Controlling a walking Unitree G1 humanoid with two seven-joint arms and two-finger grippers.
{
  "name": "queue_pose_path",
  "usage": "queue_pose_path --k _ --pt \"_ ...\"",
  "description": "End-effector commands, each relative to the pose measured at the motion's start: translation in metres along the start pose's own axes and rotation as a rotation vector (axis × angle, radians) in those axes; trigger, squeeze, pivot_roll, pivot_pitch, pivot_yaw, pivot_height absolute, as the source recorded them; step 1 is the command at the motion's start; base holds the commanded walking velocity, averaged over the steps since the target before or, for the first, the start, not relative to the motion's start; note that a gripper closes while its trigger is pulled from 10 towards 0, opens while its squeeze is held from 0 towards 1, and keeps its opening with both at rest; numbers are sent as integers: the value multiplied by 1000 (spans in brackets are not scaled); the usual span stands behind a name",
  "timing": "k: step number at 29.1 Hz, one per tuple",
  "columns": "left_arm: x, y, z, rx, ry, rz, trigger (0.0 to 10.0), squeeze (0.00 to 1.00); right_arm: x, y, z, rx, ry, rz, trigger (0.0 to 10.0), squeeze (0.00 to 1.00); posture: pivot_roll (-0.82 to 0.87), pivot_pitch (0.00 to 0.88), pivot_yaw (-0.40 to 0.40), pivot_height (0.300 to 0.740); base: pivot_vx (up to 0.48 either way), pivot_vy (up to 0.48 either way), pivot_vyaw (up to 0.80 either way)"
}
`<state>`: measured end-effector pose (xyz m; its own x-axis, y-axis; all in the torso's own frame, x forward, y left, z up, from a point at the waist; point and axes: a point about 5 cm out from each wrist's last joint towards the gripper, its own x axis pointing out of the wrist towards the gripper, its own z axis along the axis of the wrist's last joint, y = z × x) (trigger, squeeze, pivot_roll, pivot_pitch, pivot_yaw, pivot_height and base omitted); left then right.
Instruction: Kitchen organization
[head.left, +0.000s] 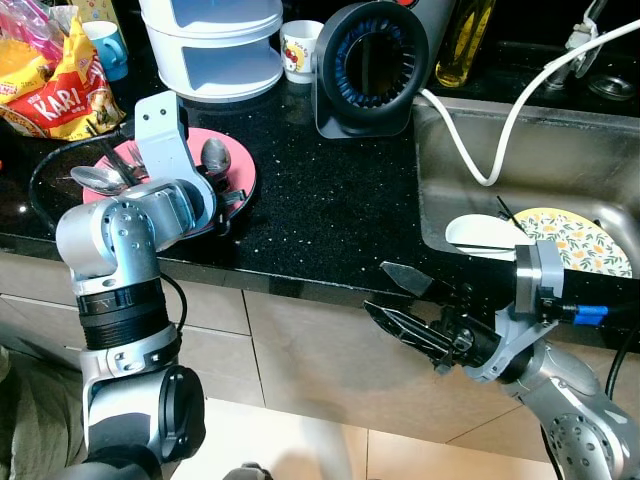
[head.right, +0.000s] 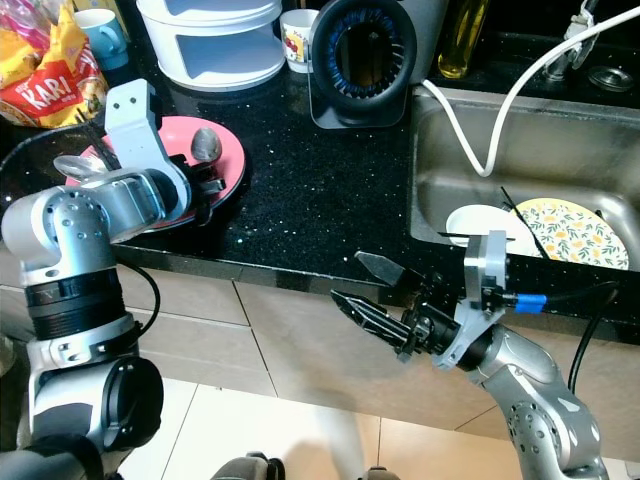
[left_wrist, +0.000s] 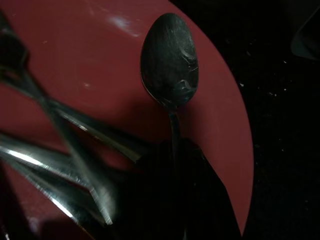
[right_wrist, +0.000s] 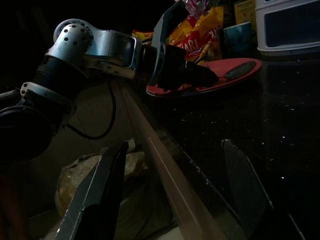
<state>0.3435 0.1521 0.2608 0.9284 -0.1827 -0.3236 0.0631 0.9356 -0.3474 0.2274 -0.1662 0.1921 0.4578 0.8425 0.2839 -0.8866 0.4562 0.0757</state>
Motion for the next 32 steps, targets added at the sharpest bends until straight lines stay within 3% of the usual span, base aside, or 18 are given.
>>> queue_pose_path --k 1,4,8,9,10,11,12,13,16,19,26,30,31,32 --pt "9 9 -25 -26 129 32 0 0 1 3 1 -3 3 9 10000 0 49 141 30 740 0 0 0" --pt "9 14 -25 -30 129 51 0 0 1 3 1 -4 3 3 10000 0 48 141 32 740 0 0 0" --pt "8 12 -13 -17 50 44 0 0 2 2 1 -3 -7 -3 10000 0 50 141 32 740 0 0 0" --pt "3 1 8 35 -92 -8 0 0 3 2 1 -1 -13 -5 10000 0 50 138 32 740 0 0 0" --pt "-1 -3 17 65 -149 -13 0 0 3 2 1 1 -16 -5 10000 0 50 138 30 740 0 0 0" --pt "-1 -3 17 65 -149 -13 0 0 3 2 1 1 -16 -5 10000 0 50 138 30 740 0 0 0" --pt "-7 -10 30 106 -229 -29 0 0 4 2 1 4 -21 -5 10000 0 53 136 29 740 0 0 0" --pt "-7 -10 30 106 -229 -29 0 0 4 2 1 4 -21 -5 10000 0 53 136 29 740 0 0 0" --pt "-19 -26 47 151 -356 -101 0 0 5 2 1 7 -32 -1 10000 0 54 131 25 740 0 0 0" --pt "-24 -33 51 159 -394 -140 0 0 5 1 3 7 -40 2 10000 0 56 127 24 740 0 0 0" --pt "-37 -60 51 163 -499 -433 0 0 6 -10 15 12 -173 -52 10000 0 53 117 17 740 0 0 0" --pt "-41 -64 48 157 -498 -536 0 0 5 -16 20 13 -227 -90 10000 0 49 114 18 740 0 0 0" --pt "-48 -68 43 154 -484 -673 667 0 5 -19 26 21 -289 -116 10000 0 45 113 23 740 0 0 0" --pt "-48 -68 43 154 -484 -673 667 0 5 -19 26 21 -289 -116 10000 0 45 113 23 740 0 0 0"
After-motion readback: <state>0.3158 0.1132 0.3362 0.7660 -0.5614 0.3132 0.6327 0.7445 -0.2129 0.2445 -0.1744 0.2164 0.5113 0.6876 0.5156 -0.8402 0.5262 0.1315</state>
